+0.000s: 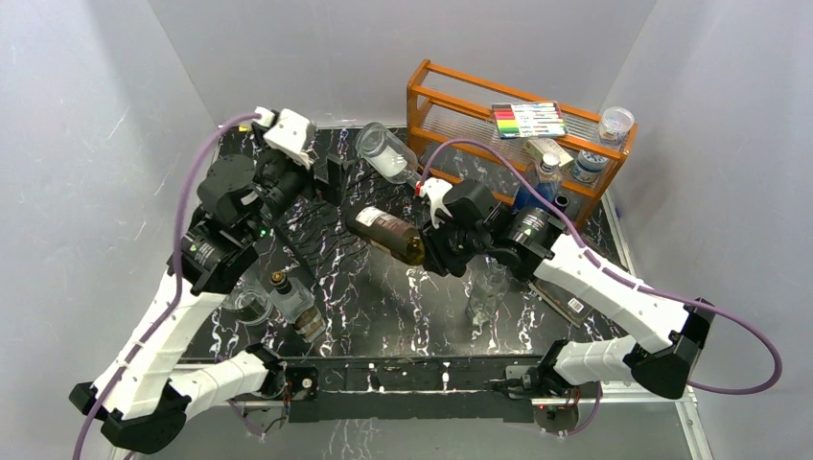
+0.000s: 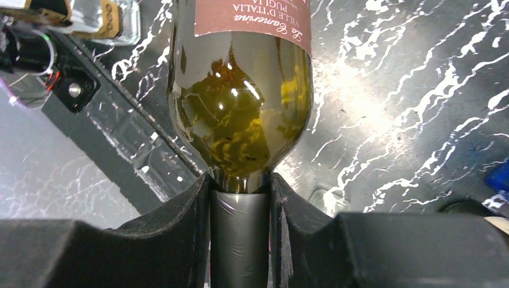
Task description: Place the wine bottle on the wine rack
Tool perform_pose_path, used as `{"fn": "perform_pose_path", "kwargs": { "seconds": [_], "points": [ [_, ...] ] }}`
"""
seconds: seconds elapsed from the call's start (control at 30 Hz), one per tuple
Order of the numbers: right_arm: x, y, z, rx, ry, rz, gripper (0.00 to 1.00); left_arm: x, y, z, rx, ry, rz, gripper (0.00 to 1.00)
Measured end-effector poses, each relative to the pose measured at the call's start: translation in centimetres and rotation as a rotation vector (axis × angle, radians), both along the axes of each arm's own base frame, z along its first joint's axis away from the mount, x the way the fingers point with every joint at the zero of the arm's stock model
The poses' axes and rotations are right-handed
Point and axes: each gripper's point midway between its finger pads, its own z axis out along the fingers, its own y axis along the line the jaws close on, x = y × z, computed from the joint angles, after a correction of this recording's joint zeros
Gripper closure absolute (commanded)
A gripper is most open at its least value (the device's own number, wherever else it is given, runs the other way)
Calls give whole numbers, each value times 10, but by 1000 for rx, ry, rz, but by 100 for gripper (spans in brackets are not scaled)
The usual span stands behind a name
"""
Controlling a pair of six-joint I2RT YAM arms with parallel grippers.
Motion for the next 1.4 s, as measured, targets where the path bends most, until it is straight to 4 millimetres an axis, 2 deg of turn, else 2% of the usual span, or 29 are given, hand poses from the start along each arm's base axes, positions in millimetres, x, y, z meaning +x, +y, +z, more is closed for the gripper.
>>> {"fn": "perform_pose_path", "kwargs": {
  "seconds": [0.13,0.23,0.33,0.5,0.63,0.77,0.97,1.2,1.4],
  "points": [
    [-14,4,0,11,20,41,100,-6,1,23,-147,44,22,2],
    [-22,9,0,19,34,66,100,-4,-3,28,-229,99,36,2],
    [-30,14,0,28,44,80,100,5,-10,27,-258,155,51,2],
    [-38,27,-7,20,49,97,100,20,-25,45,-291,182,47,2],
    [-46,34,-18,-6,69,115,100,16,-26,44,-303,190,28,2],
    [-55,34,-25,-24,88,140,100,10,-24,43,-310,182,20,2],
    [-55,36,-31,-41,89,148,100,11,-24,37,-324,196,26,2],
    [-52,50,-67,-113,131,151,100,13,-24,37,-326,195,34,2],
    [-50,55,-80,-129,145,144,100,16,-25,34,-311,196,35,2]
  ]
}}
